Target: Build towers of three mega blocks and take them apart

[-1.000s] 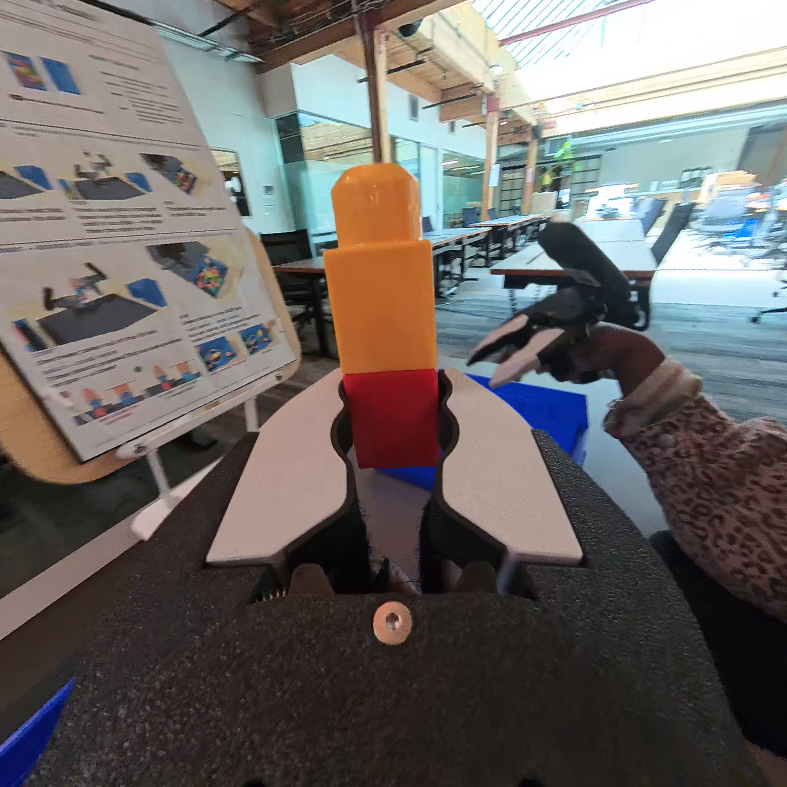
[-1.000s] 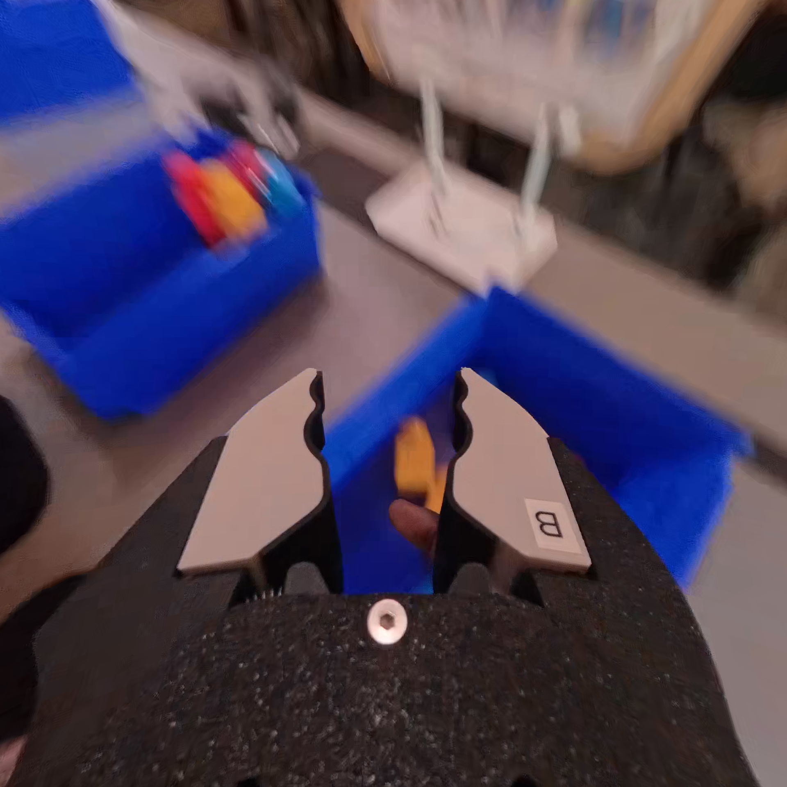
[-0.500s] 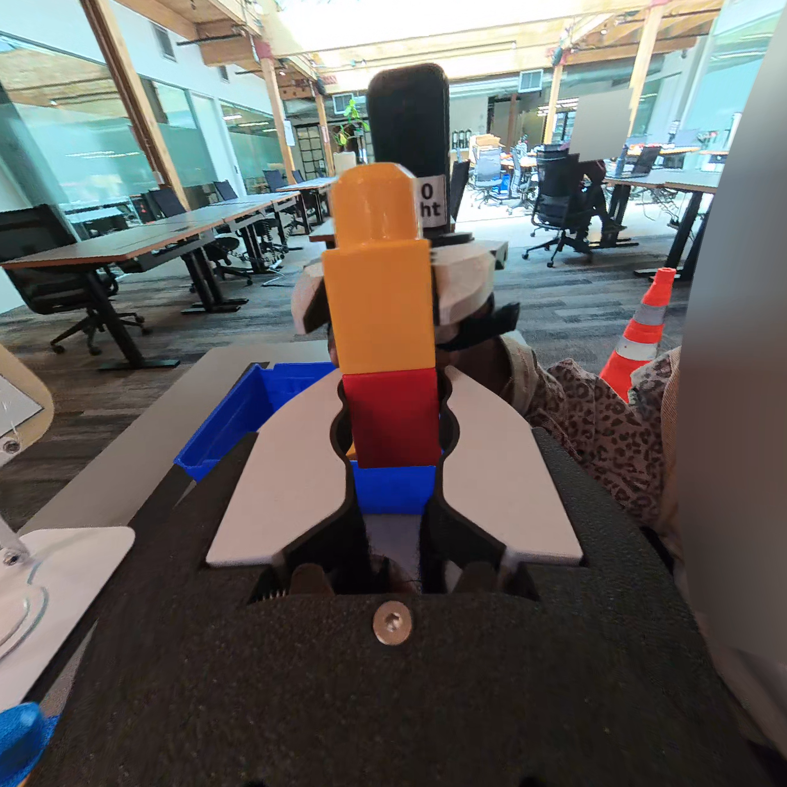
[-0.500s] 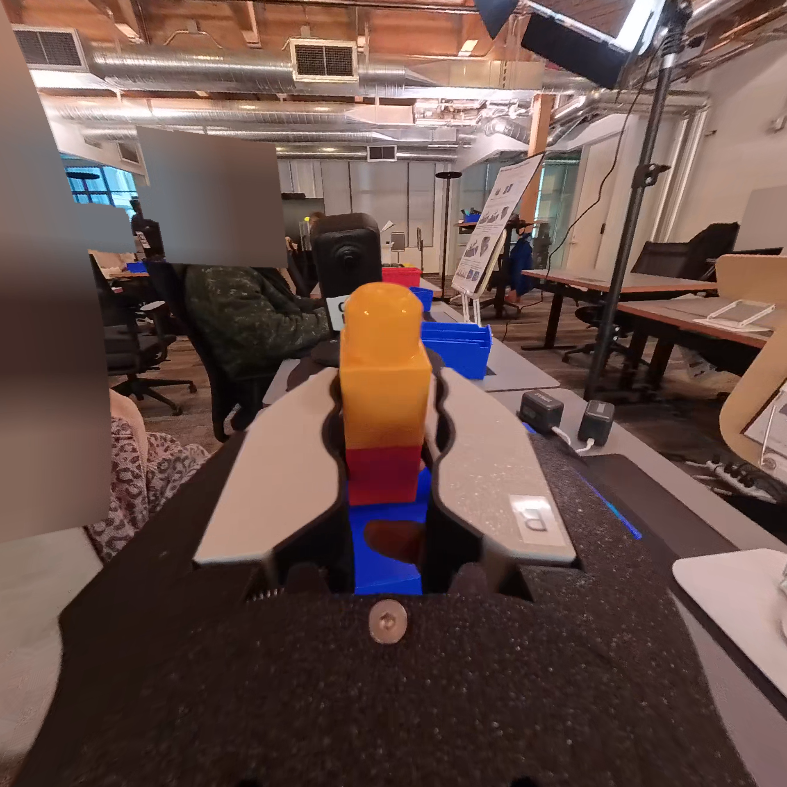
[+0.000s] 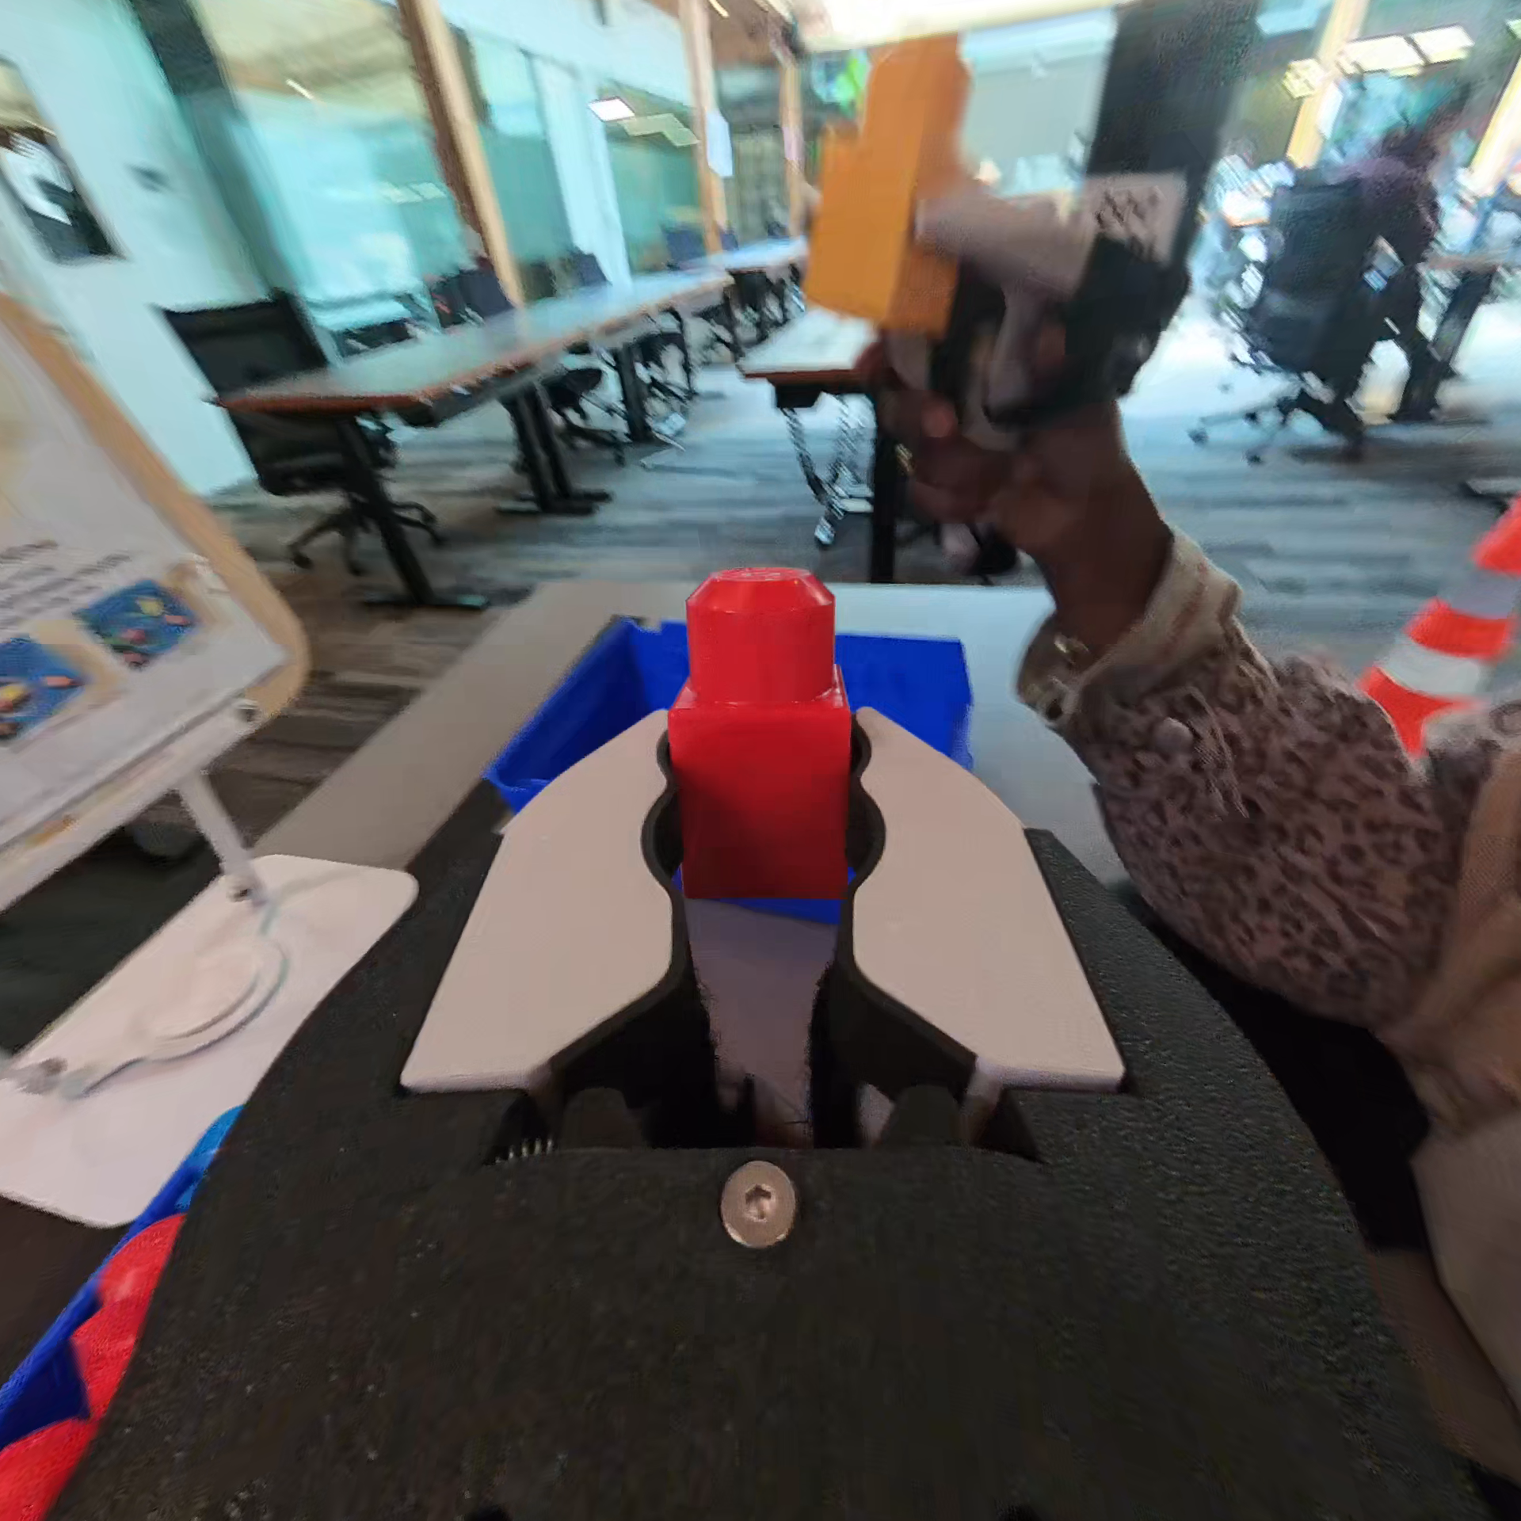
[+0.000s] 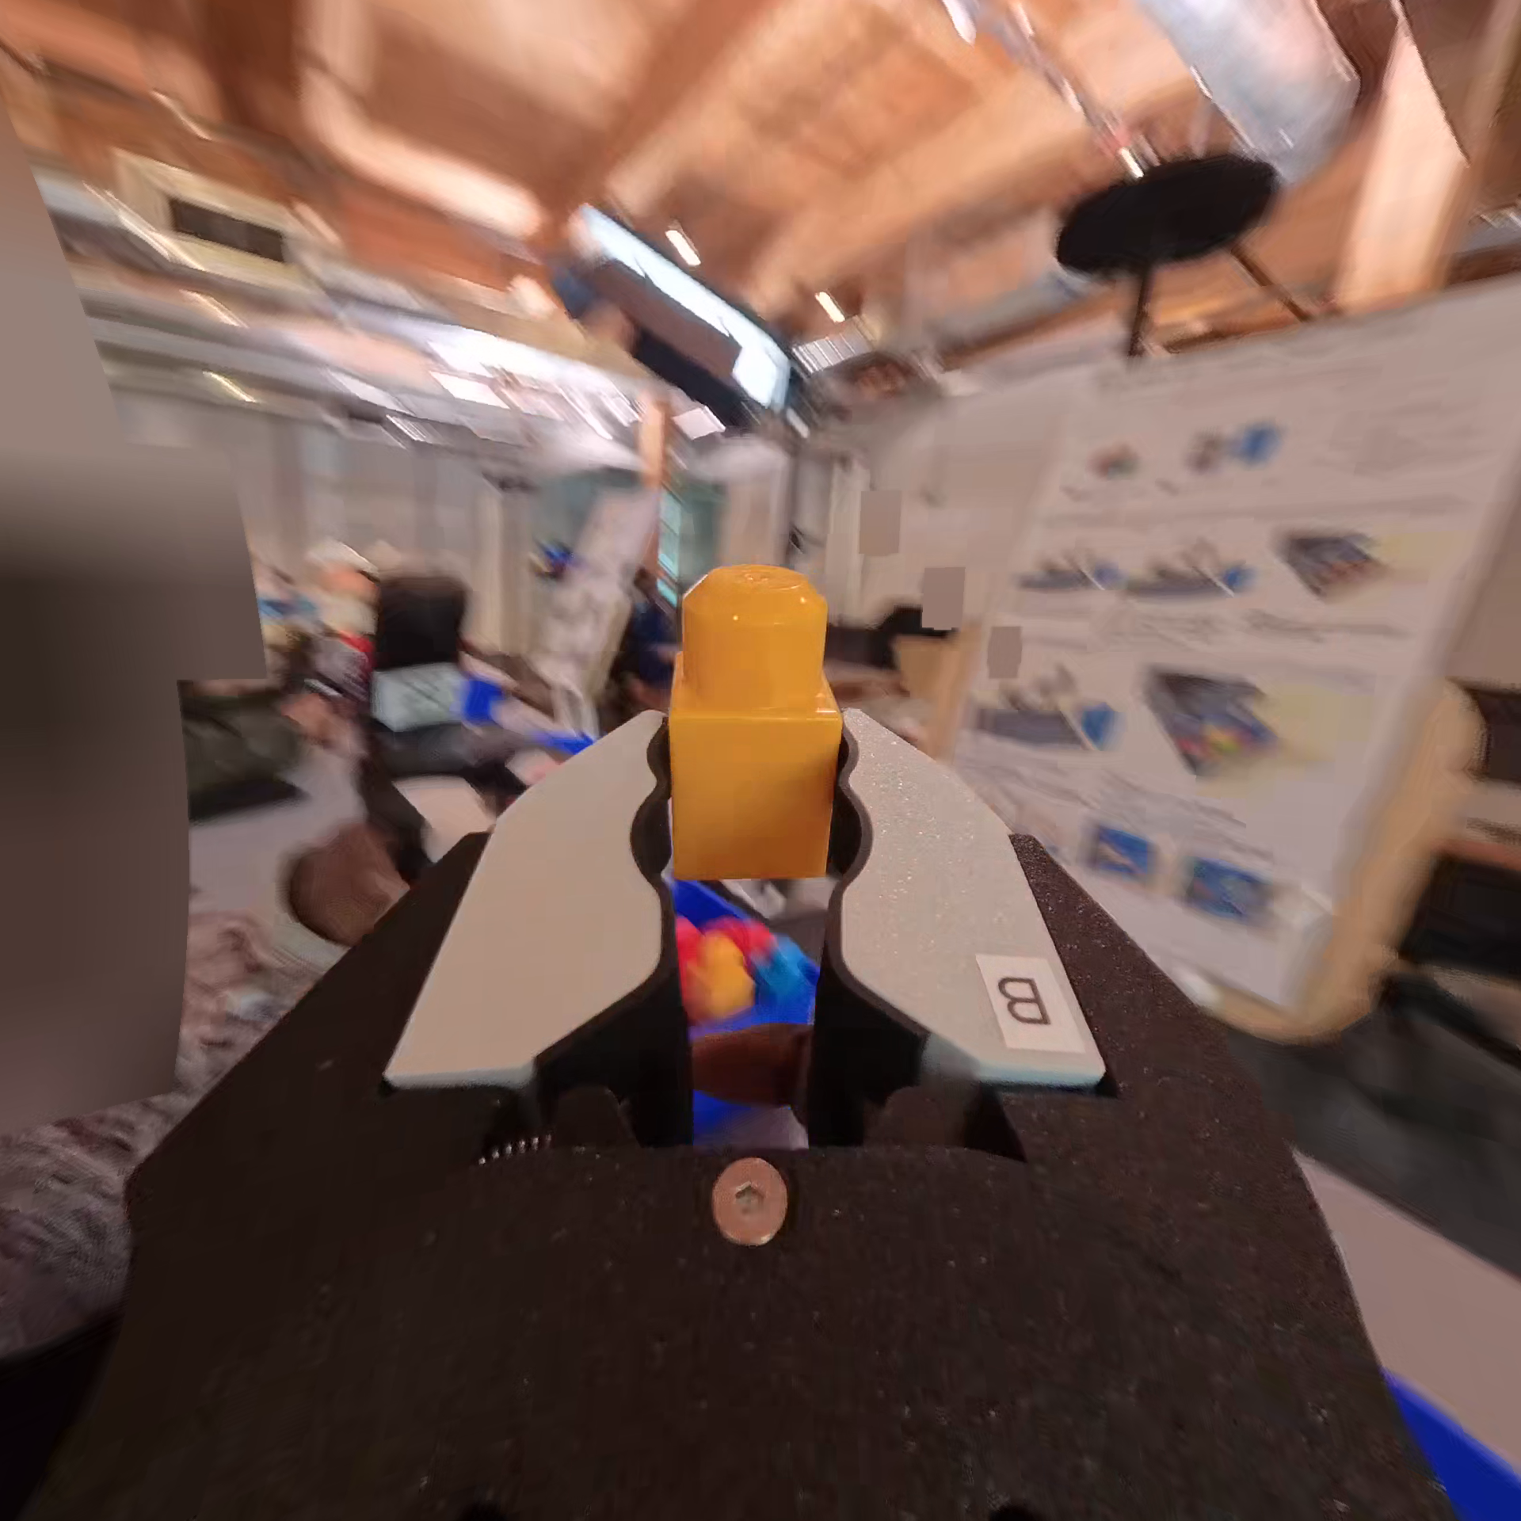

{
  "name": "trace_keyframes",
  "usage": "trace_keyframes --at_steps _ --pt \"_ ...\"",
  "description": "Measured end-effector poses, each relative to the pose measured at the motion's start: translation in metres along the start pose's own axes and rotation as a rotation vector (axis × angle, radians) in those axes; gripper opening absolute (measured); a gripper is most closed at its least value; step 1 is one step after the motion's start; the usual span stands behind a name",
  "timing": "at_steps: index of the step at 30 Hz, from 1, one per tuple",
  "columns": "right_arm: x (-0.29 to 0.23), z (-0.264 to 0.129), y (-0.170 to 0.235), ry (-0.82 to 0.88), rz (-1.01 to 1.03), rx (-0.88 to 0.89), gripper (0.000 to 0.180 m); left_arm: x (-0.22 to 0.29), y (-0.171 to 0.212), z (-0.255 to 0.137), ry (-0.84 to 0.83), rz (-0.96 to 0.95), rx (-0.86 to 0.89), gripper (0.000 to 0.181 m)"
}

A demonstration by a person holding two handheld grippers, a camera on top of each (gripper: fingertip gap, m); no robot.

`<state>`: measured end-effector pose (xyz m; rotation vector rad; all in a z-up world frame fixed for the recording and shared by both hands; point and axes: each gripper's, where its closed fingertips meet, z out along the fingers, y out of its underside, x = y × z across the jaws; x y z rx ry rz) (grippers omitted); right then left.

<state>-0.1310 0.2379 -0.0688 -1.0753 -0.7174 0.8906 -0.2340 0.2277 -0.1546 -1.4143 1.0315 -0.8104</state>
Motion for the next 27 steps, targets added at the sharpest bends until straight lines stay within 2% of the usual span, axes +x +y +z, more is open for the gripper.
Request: trace_keyframes --at_steps 1,4,7,9,13,15,20,27 --pt "0.019 -0.01 0.014 0.097 -0.025 -0.099 0.036 -0.012 -0.009 -0.009 -0.069 -0.02 0.061 0.036" --pt "0.073 -0.047 0.064 0.364 -0.029 -0.411 0.036 -0.041 -0.039 -0.044 -0.231 -0.098 0.282 0.036" --pt "0.101 -0.085 0.117 0.521 0.1 -0.714 0.035 -0.056 -0.053 -0.079 -0.326 -0.136 0.41 0.036" --pt "0.095 -0.104 0.157 0.494 0.193 -0.932 0.036 -0.062 -0.055 -0.096 -0.38 -0.129 0.432 0.036" --pt "0.041 -0.135 0.233 0.16 0.319 -1.386 0.036 -0.07 -0.057 -0.121 -0.457 -0.116 0.466 0.036" --pt "0.035 -0.138 0.254 0.109 0.379 -1.488 0.036 -0.07 -0.059 -0.129 -0.462 -0.12 0.491 0.036" --pt "0.036 -0.159 0.29 0.138 0.437 -1.738 0.036 -0.069 -0.061 -0.135 -0.476 -0.112 0.506 0.036" --pt "0.036 -0.16 0.298 0.146 0.469 -1.76 0.036 -0.068 -0.059 -0.131 -0.469 -0.101 0.483 0.036"
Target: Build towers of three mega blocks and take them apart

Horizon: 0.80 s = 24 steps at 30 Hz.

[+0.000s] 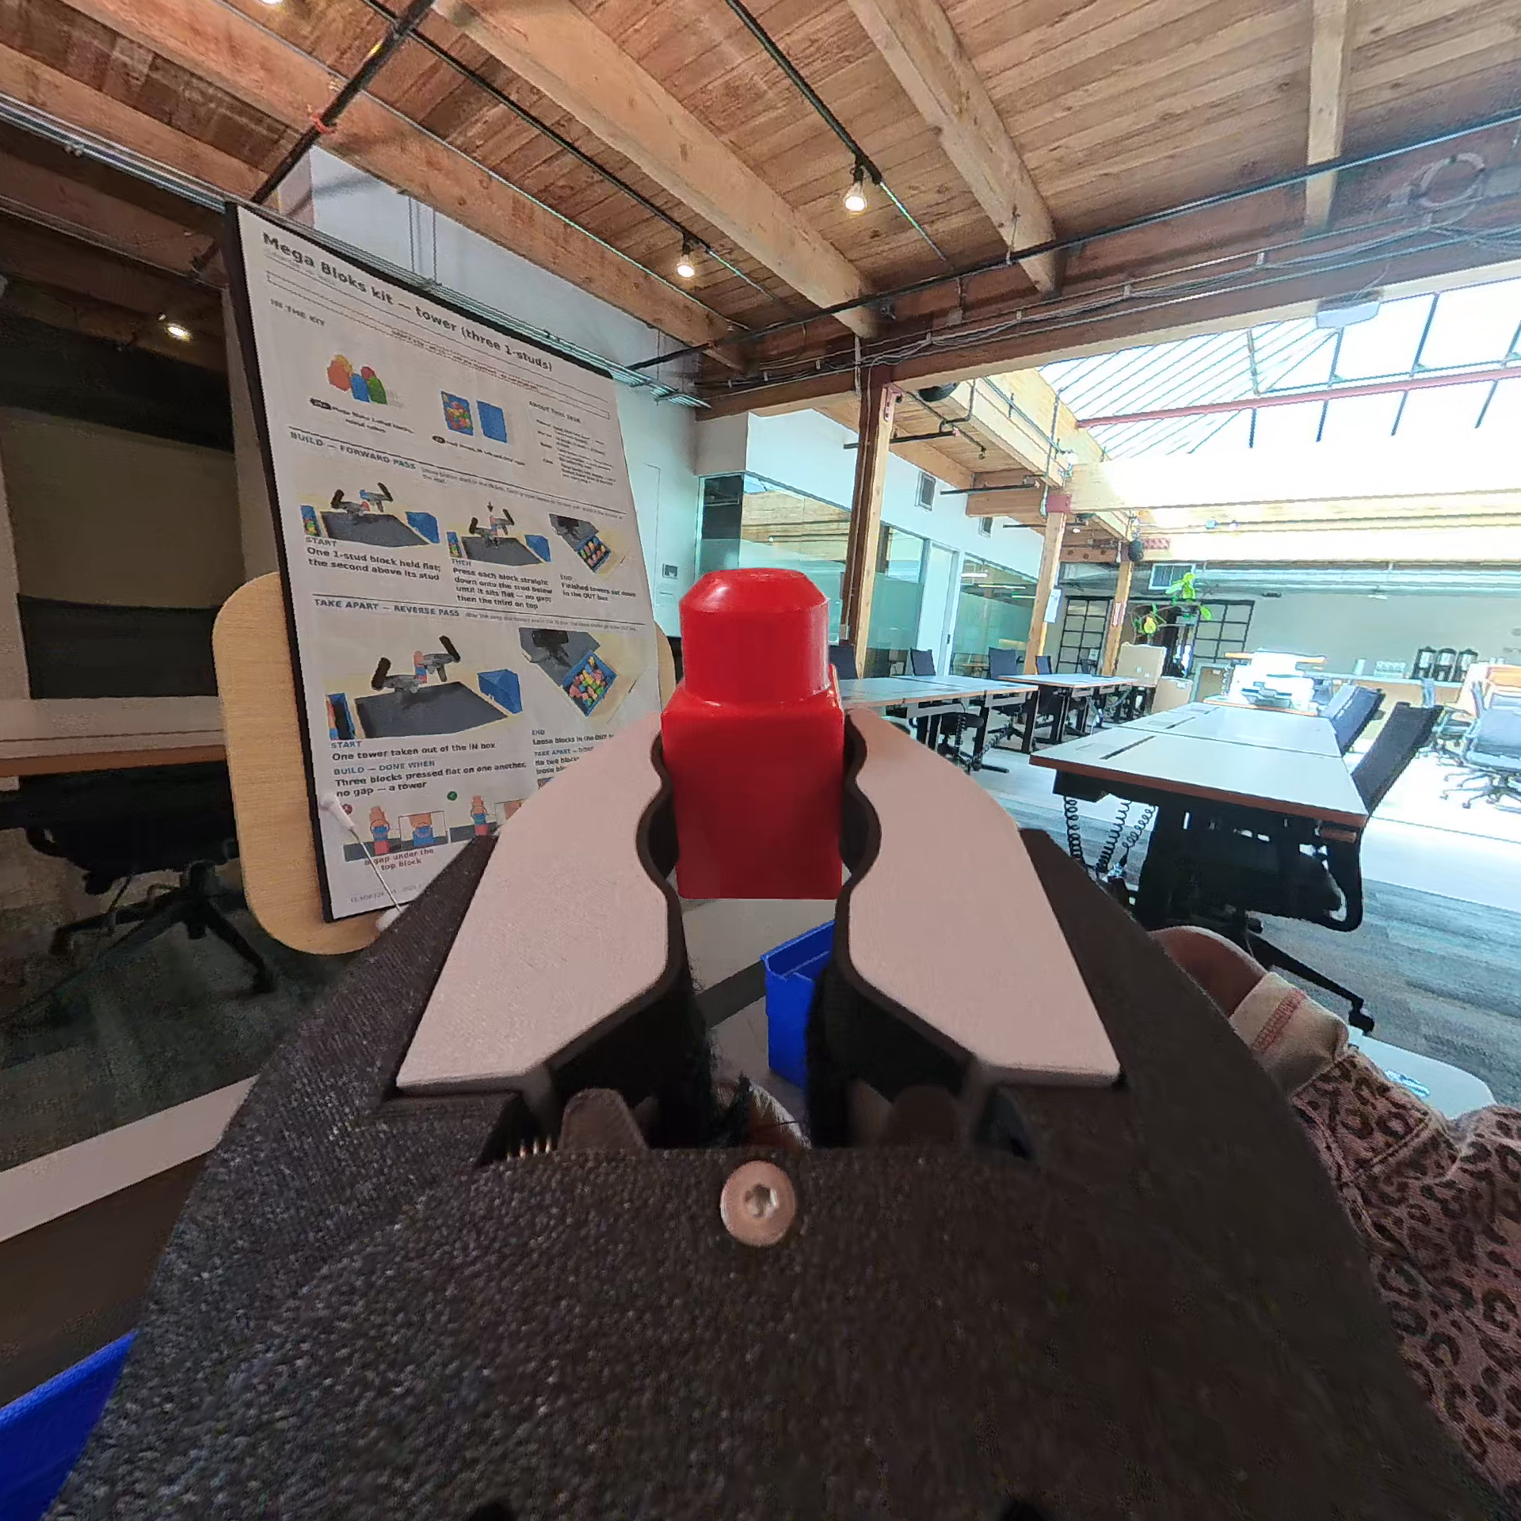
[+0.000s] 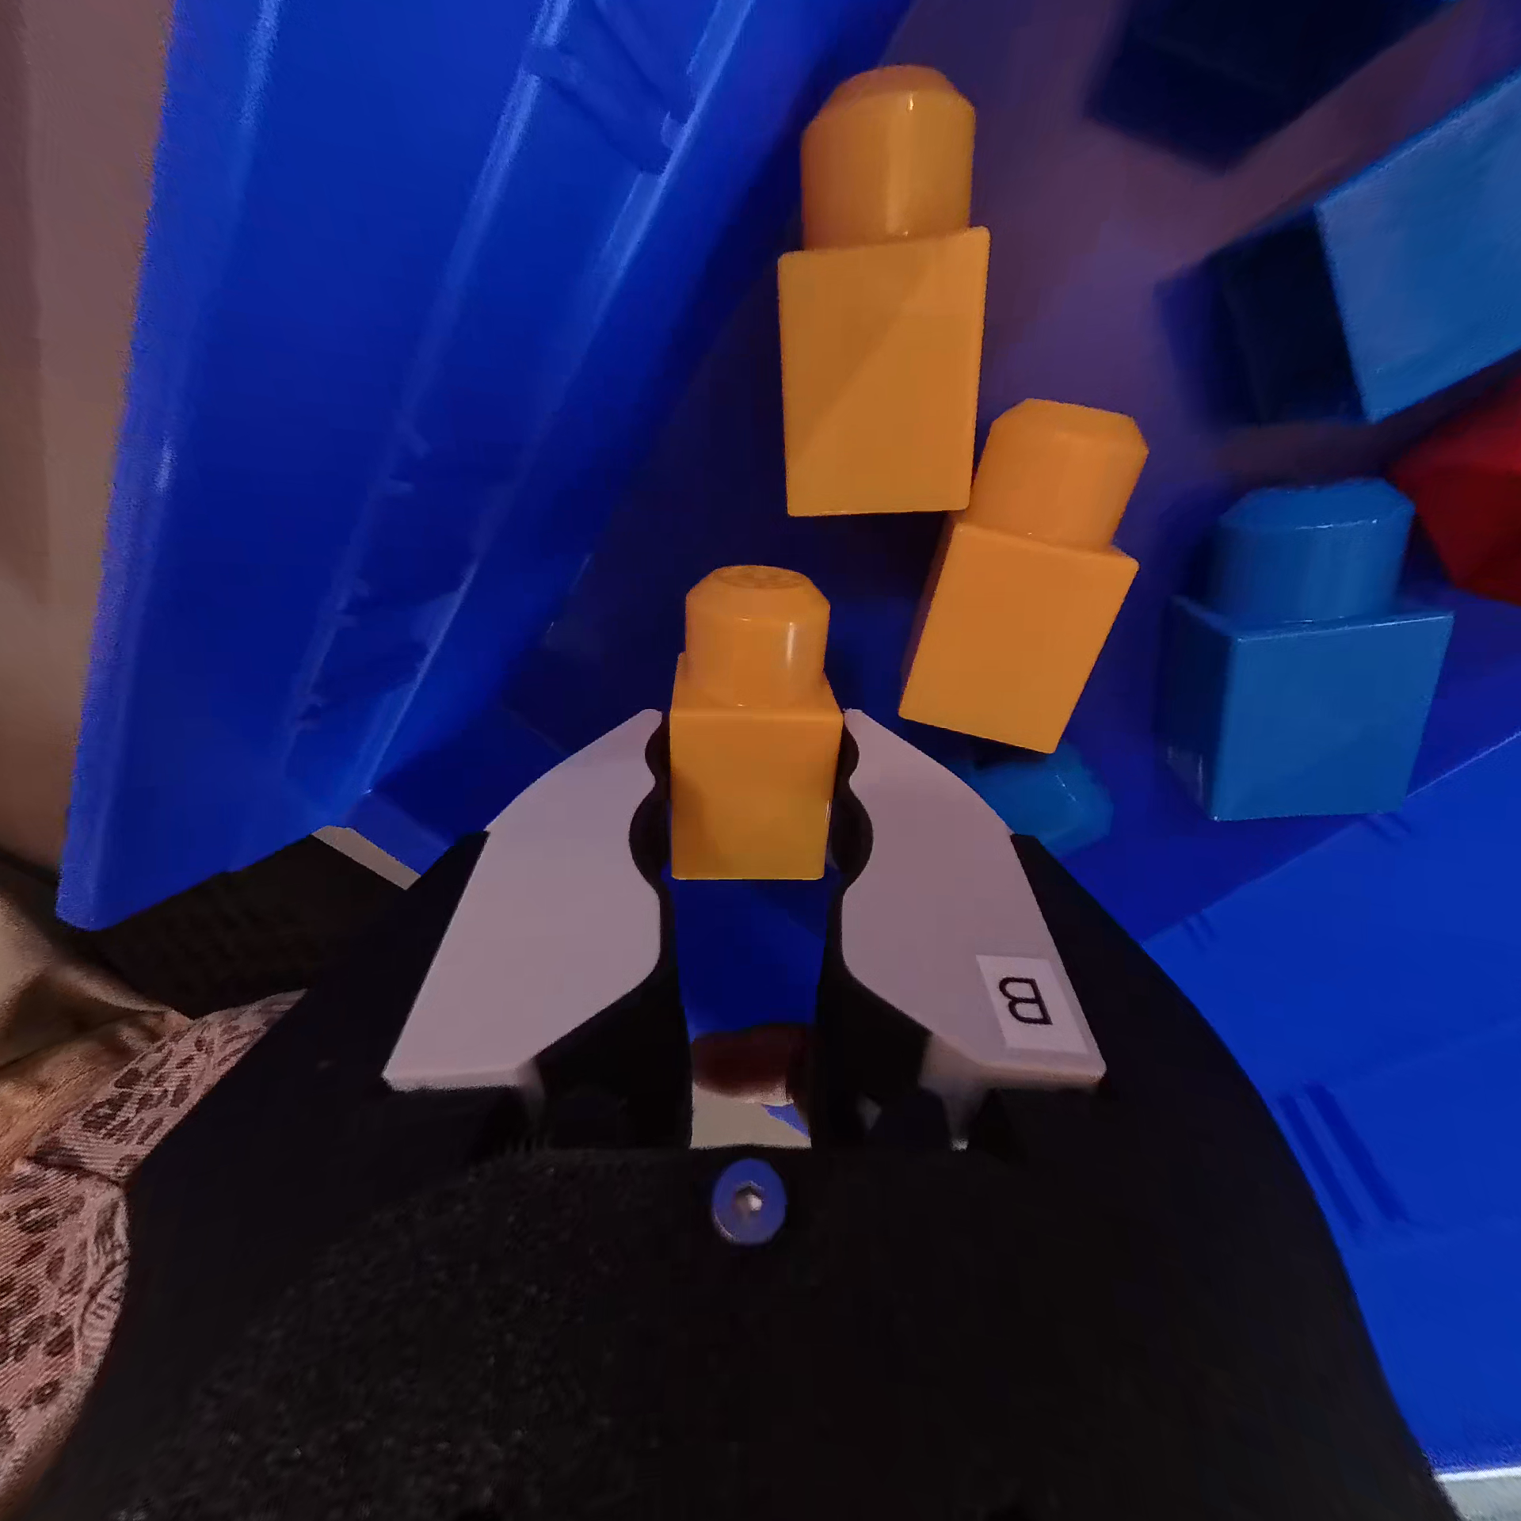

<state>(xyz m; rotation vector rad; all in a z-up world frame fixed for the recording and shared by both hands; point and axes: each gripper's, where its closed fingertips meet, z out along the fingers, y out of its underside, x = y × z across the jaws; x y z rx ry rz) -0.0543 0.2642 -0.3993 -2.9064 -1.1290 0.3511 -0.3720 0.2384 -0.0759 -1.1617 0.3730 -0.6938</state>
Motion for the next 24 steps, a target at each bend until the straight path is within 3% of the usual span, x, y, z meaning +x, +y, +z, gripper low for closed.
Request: trace_keyframes --at_steps 3,6,9,13,17,21,24 --pt "-0.001 -0.001 -0.001 -0.004 -0.001 0.009 0.039 0.0 0.003 0.001 0.001 0.005 -0.015 0.036" --pt "0.001 -0.003 -0.004 0.011 -0.007 0.029 0.057 0.001 0.006 0.002 0.005 0.012 -0.032 0.036" --pt "-0.002 -0.022 -0.021 0.044 -0.062 0.165 0.062 0.006 0.011 0.005 0.024 0.023 -0.063 0.036" --pt "-0.032 -0.09 -0.065 0.112 -0.285 0.589 0.06 0.022 0.03 0.011 0.115 0.062 -0.167 0.036" --pt "-0.111 -0.187 -0.092 0.07 -0.572 1.135 0.063 0.05 0.044 0.02 0.263 0.048 -0.214 0.037" --pt "-0.187 -0.248 -0.088 -0.012 -0.795 1.5 0.063 0.072 0.024 0.036 0.364 -0.18 -0.047 0.036" --pt "-0.22 -0.276 -0.092 0.066 -0.875 1.739 0.067 0.081 0.006 0.046 0.429 -0.462 0.105 0.036"
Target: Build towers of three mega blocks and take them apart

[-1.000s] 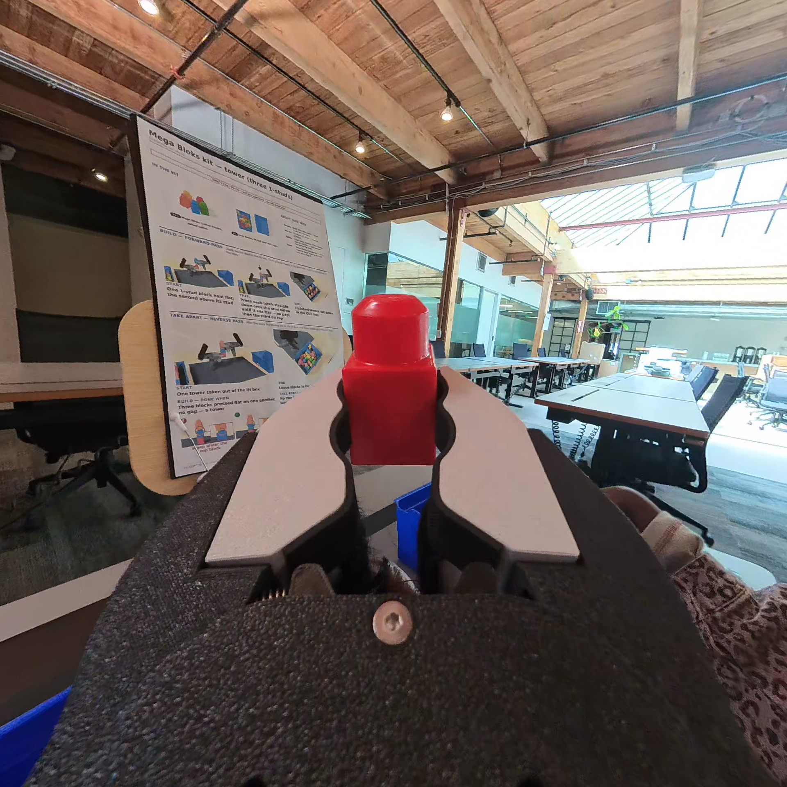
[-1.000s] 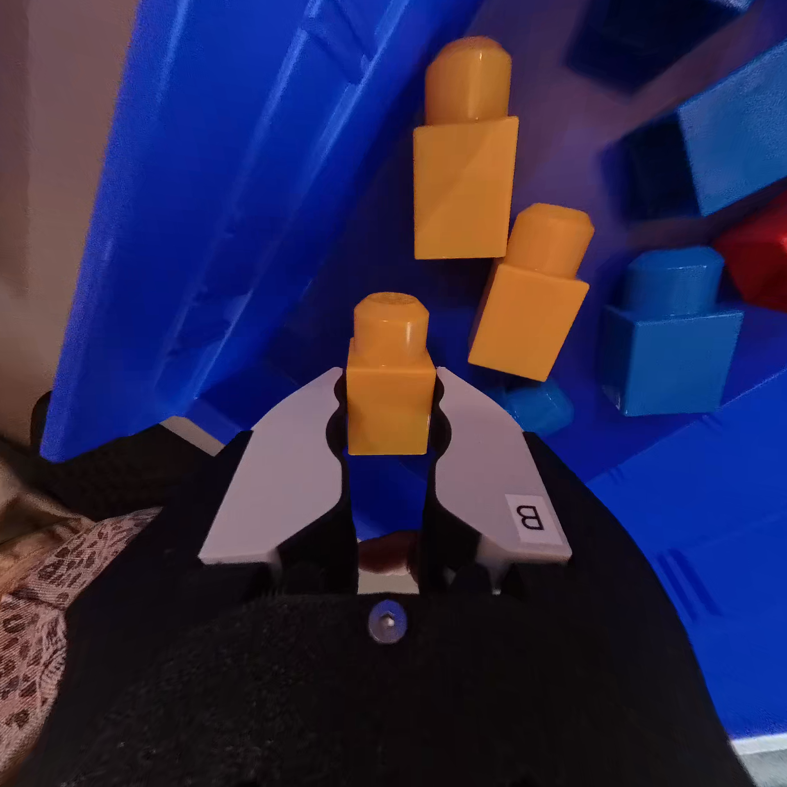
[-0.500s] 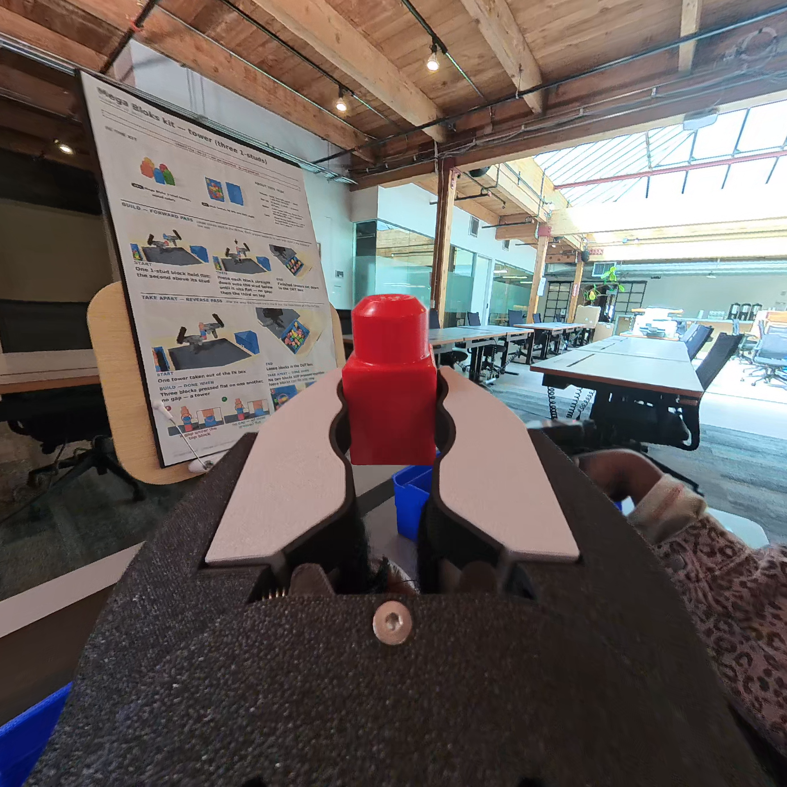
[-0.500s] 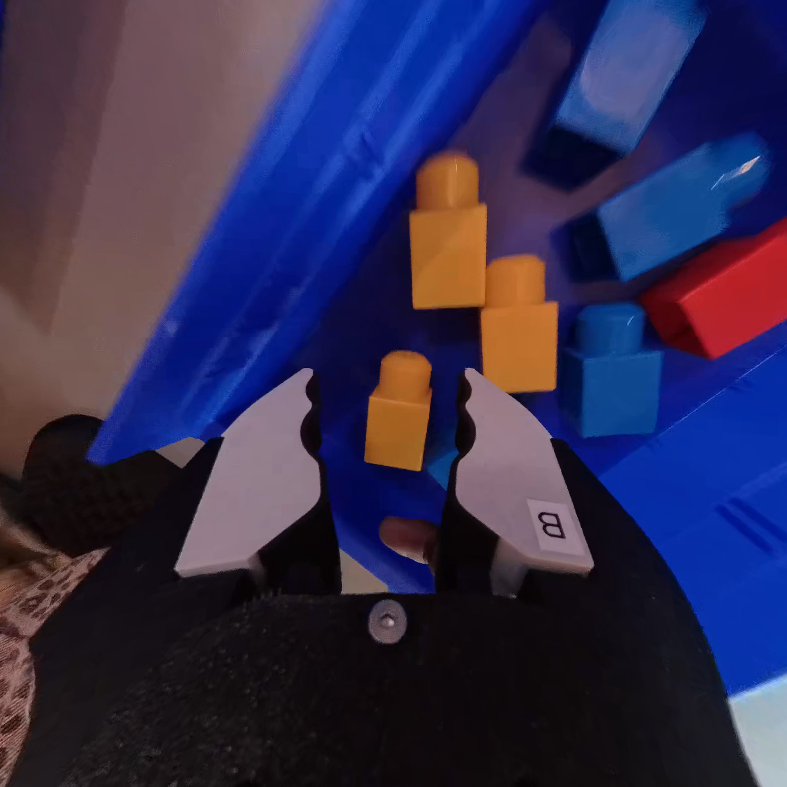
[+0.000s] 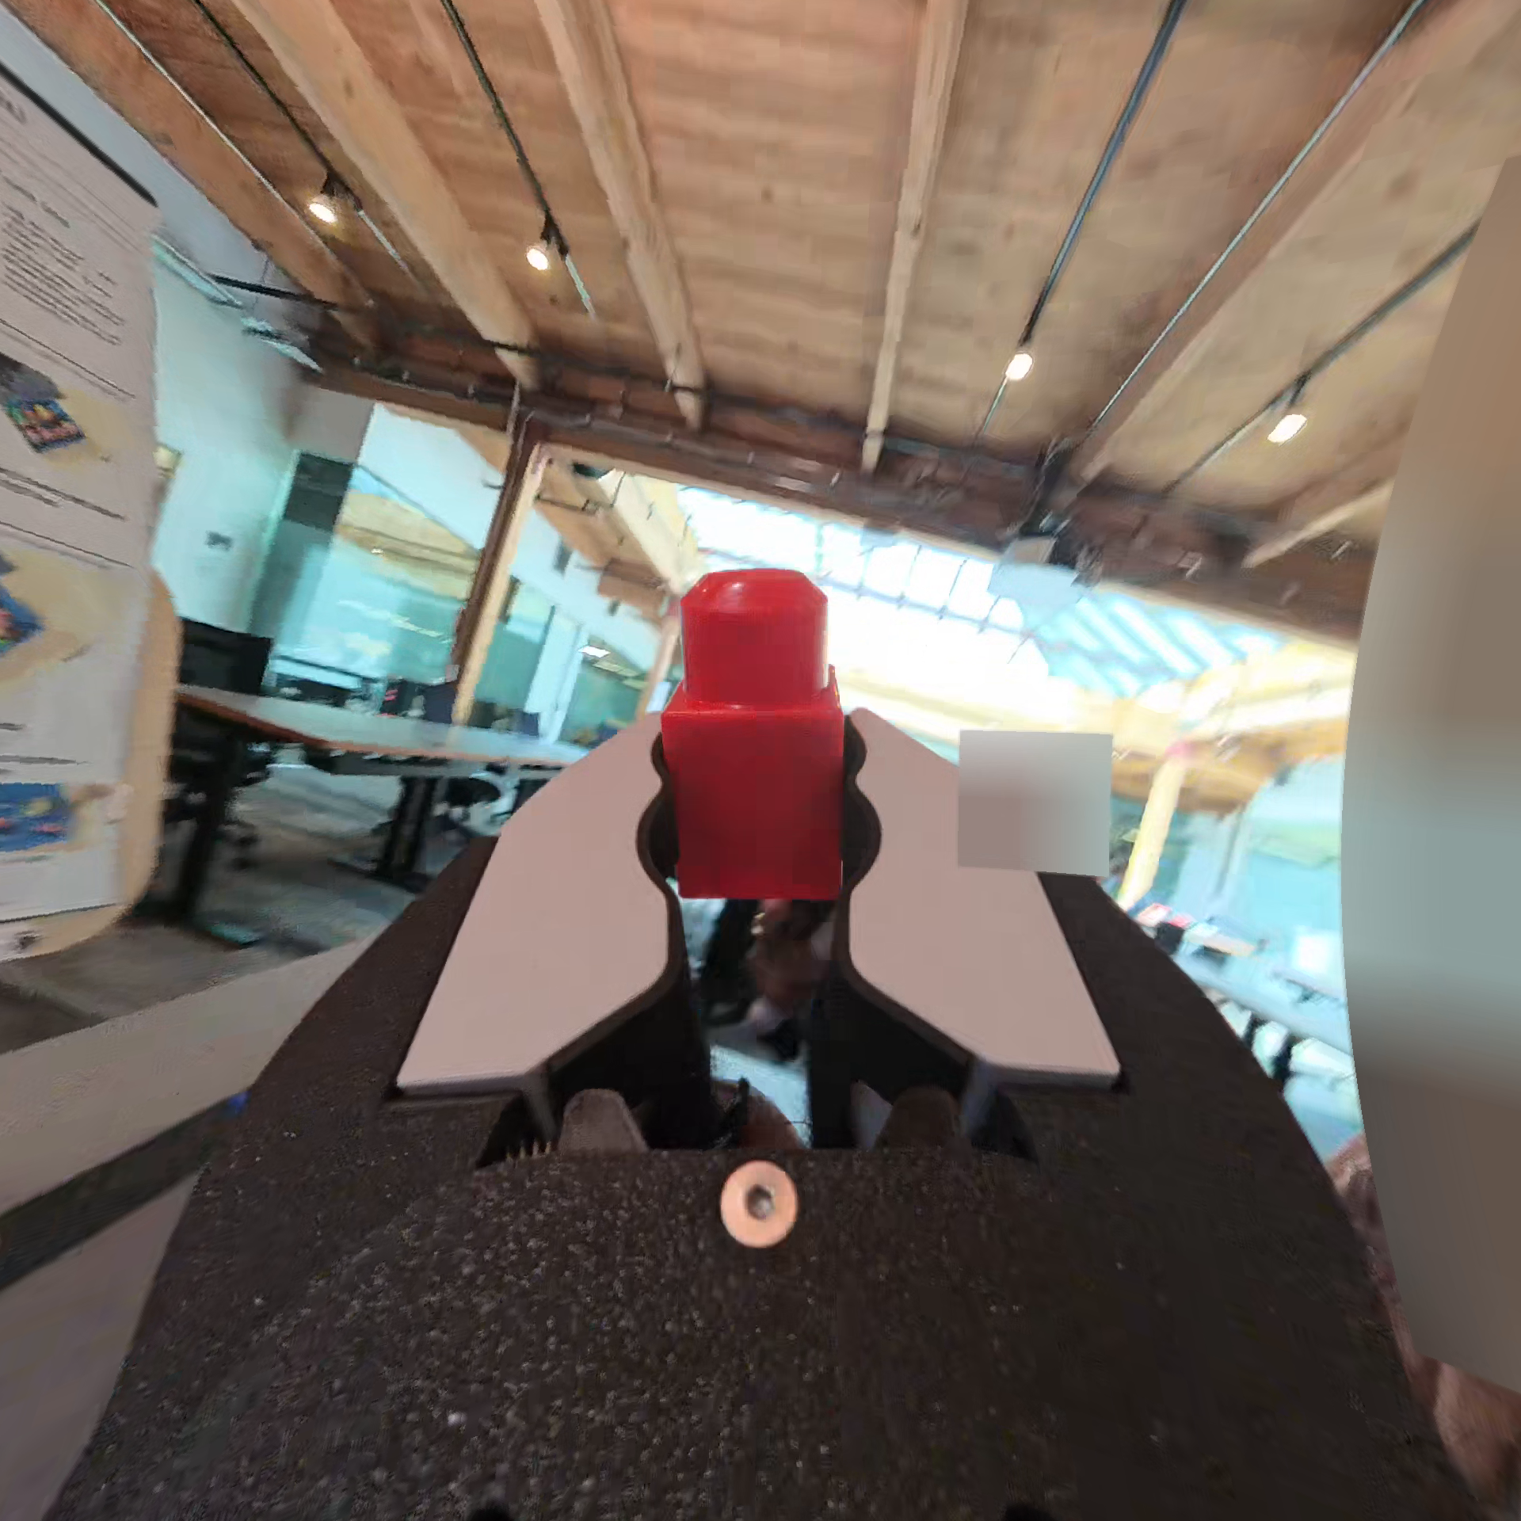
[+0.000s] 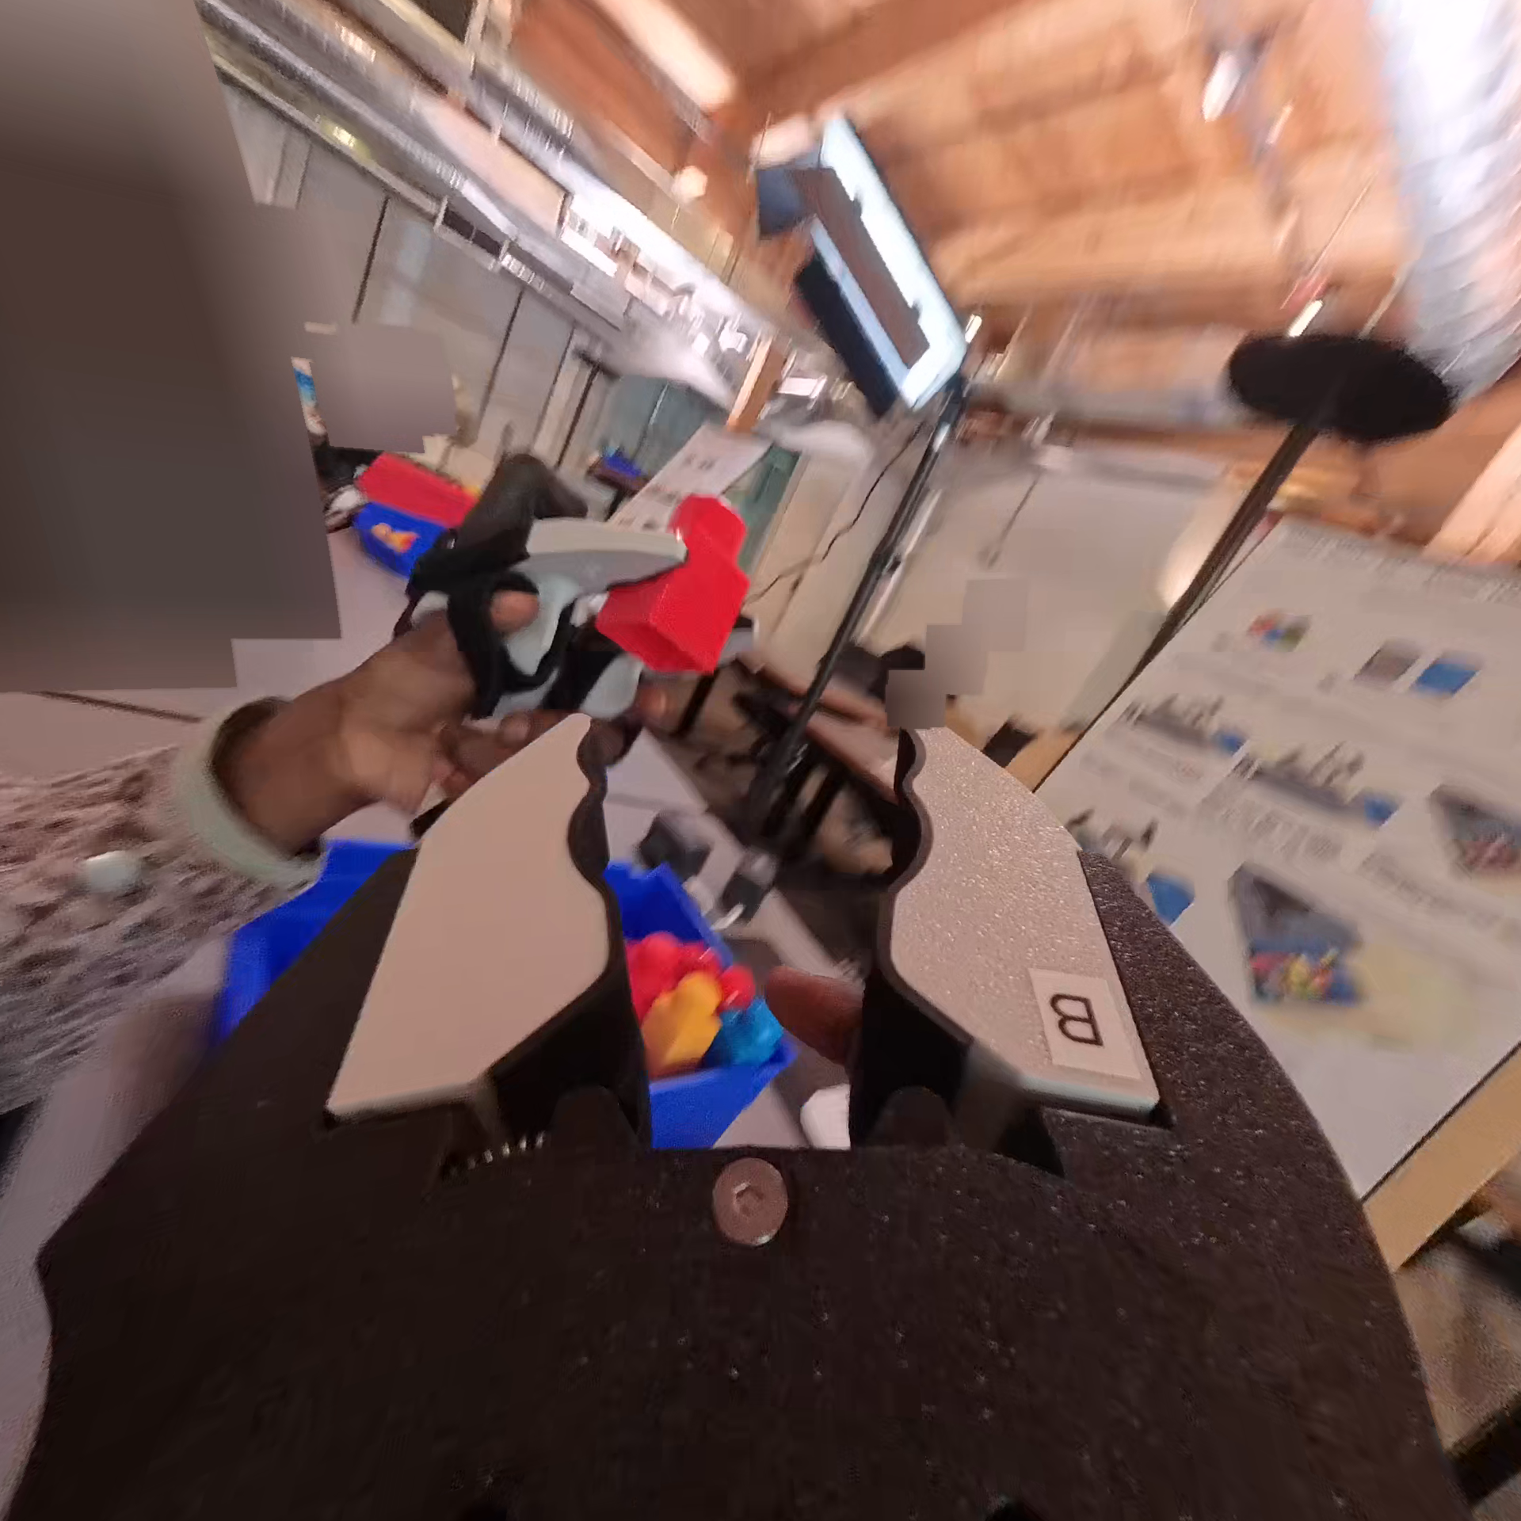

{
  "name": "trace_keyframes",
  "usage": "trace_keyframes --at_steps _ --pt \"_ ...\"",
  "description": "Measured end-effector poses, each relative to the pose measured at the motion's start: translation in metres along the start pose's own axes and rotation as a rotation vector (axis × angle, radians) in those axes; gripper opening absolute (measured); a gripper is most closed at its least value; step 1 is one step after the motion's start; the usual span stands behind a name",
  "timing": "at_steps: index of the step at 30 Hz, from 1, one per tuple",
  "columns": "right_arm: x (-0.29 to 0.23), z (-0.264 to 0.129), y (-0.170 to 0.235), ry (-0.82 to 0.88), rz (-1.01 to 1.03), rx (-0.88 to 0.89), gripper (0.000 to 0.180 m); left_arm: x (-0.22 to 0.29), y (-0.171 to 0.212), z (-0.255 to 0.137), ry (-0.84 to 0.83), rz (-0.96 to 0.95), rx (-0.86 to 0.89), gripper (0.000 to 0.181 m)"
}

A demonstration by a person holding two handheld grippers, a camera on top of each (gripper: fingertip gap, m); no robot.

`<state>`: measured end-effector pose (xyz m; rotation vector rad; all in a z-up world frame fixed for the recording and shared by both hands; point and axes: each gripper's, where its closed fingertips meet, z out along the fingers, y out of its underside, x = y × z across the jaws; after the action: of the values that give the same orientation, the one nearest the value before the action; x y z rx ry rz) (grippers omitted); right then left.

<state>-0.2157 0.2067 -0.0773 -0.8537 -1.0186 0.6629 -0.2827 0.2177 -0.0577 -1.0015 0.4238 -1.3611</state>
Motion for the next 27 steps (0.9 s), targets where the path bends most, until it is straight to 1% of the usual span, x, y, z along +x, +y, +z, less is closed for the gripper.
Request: trace_keyframes --at_steps 2,4,6,9,11,14,16,19,20,21,23,24,26,27 --pt "-0.009 0.01 -0.009 0.05 -0.179 0.065 0.067 0.008 0.004 0.009 0.093 -0.197 0.044 0.035" --pt "-0.018 0.018 -0.004 0.075 -0.339 0.032 0.067 0.019 0.019 0.018 0.201 -0.361 -0.02 0.035" --pt "-0.022 0.022 0.004 0.078 -0.436 -0.026 0.074 0.025 0.04 0.024 0.25 -0.414 -0.132 0.036" --pt "-0.024 0.018 0.001 0.064 -0.464 0.002 0.079 0.021 0.068 0.028 0.21 -0.335 -0.277 0.036" --pt "-0.025 0.012 0.0 0.033 -0.464 0.017 0.079 0.029 0.079 0.026 0.246 -0.304 -0.355 0.036" --pt "-0.023 0.007 0.004 0.018 -0.477 -0.002 0.082 0.04 0.087 0.024 0.299 -0.253 -0.419 0.036" --pt "-0.028 0.005 0.003 -0.023 -0.471 0.006 0.081 0.044 0.091 0.022 0.319 -0.232 -0.451 0.036" --pt "-0.039 0.005 0.008 -0.089 -0.478 -0.026 0.081 0.049 0.1 0.017 0.347 -0.206 -0.523 0.036" --pt "-0.044 0.005 0.01 -0.113 -0.485 -0.039 0.078 0.05 0.103 0.016 0.355 -0.198 -0.543 0.036" --pt "-0.049 0.005 0.013 -0.142 -0.498 -0.055 0.07 0.051 0.104 0.015 0.358 -0.19 -0.553 0.036" --pt "-0.05 0.005 0.011 -0.142 -0.514 -0.062 0.07 0.052 0.103 0.013 0.367 -0.163 -0.554 0.037" --pt "-0.049 0.004 0.009 -0.134 -0.503 -0.058 0.07 0.053 0.099 0.013 0.369 -0.133 -0.536 0.043" --pt "-0.041 -0.002 0.003 -0.101 -0.473 -0.032 0.07 0.05 0.085 0.012 0.334 -0.051 -0.476 0.052" --pt "-0.033 -0.007 0.001 -0.076 -0.456 -0.033 0.07 0.046 0.072 0.012 0.291 0.009 -0.418 0.052"
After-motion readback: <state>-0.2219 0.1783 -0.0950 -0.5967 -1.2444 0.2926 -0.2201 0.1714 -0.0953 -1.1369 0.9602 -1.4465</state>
